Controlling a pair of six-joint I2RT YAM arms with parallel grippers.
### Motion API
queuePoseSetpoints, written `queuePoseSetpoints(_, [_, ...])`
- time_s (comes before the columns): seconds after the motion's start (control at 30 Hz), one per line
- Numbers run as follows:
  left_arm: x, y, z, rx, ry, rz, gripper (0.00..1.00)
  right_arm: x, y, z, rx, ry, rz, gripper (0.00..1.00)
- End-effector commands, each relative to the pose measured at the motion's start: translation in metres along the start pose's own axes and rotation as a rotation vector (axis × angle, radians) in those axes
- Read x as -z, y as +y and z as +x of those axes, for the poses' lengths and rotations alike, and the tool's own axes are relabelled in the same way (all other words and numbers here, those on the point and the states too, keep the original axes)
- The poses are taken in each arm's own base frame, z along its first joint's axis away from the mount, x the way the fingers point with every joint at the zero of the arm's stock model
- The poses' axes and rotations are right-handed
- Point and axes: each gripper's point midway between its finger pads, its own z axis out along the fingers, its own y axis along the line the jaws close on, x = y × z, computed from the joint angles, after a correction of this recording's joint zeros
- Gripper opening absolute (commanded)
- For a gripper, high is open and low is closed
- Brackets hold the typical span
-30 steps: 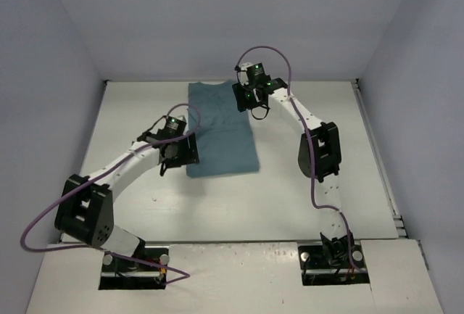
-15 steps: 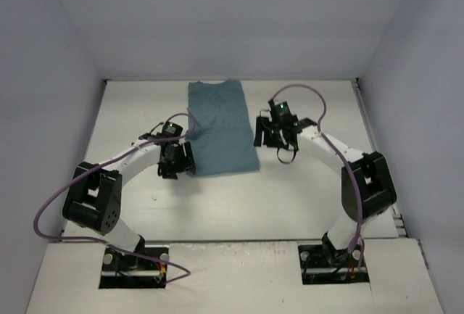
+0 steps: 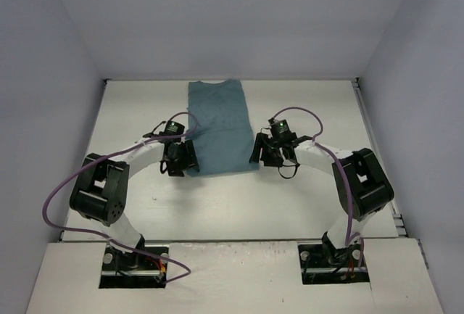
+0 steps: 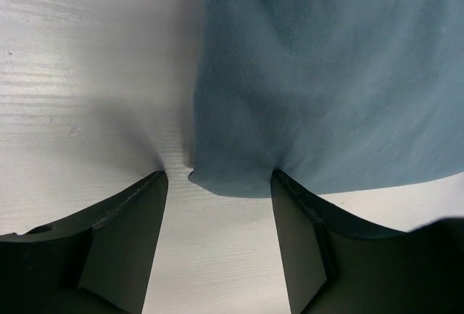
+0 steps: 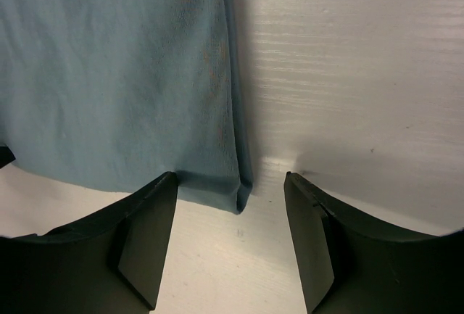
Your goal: Fold and stack the t-shirts
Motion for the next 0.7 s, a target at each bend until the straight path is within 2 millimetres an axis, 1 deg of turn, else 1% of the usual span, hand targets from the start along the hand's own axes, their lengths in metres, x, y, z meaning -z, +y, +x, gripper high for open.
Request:
queuePoseSetpoints(0.0, [-0.009, -0.001, -0.006, 0.021, -0.004, 0.010, 0.54, -0.005, 0.013, -0.004, -0.016, -0.022, -0.066, 0.58])
queuePoseSetpoints(0.17, [-0.014, 0.005, 0.002, 0.031, 0.021, -0.001, 0.44, -0.009, 0.004, 0.012, -0.053, 0.018, -0.051, 0.56])
queuePoseSetpoints(0.47, [-0.020, 0.016, 0.017, 0.034, 0.047, -0.018, 0.39, -0.007, -0.008, 0.040, -0.097, 0.070, -0.028, 0.49])
queuePoseSetpoints(0.6, [-0.024, 0.019, 0.021, 0.038, 0.060, -0.023, 0.34, -0.007, -0.012, 0.053, -0.112, 0.097, -0.014, 0.45])
queuePoseSetpoints(0.67, [-0.025, 0.019, 0.023, 0.037, 0.064, -0.023, 0.30, -0.008, -0.014, 0.057, -0.117, 0.103, -0.005, 0.43])
